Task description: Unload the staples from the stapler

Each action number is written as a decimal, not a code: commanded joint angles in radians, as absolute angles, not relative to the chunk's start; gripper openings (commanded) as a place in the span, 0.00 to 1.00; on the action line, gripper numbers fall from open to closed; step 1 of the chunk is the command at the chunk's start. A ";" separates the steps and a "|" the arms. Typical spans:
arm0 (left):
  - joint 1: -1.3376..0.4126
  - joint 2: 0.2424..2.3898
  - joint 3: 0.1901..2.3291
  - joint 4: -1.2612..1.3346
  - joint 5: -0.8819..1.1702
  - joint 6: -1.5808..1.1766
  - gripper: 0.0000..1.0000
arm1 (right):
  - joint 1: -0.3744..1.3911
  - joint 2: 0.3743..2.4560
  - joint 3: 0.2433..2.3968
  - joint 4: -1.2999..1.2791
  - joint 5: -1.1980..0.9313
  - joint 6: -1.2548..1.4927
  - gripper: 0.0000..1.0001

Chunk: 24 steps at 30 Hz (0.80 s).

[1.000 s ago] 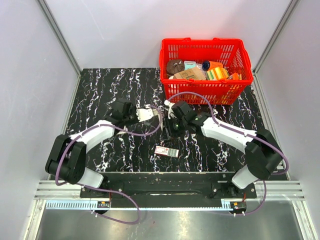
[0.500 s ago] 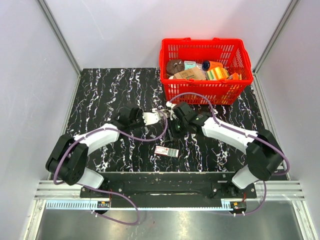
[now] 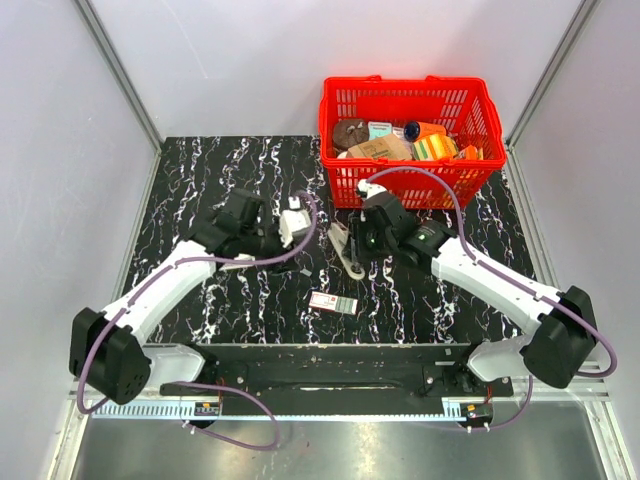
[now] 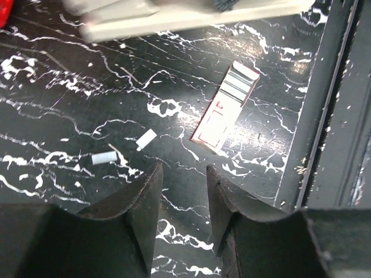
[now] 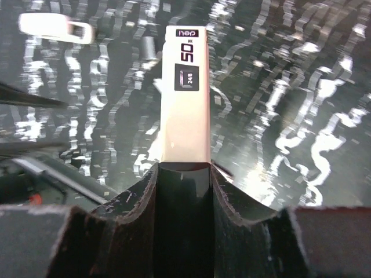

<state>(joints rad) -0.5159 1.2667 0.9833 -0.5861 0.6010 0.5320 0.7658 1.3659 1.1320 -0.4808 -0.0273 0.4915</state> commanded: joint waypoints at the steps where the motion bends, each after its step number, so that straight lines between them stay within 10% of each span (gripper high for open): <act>1: -0.390 1.206 1.075 -0.644 0.787 0.424 0.42 | 0.764 1.301 1.164 -0.635 0.220 0.465 0.00; 24: -0.141 1.048 1.020 -0.959 0.603 0.558 0.38 | 0.664 1.506 0.950 -0.483 0.592 0.520 0.00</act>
<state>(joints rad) -0.1436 1.1240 1.0435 -0.9569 0.6601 0.5312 0.6815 1.5349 0.9977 -0.6426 0.5350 0.4889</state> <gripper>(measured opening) 0.373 0.382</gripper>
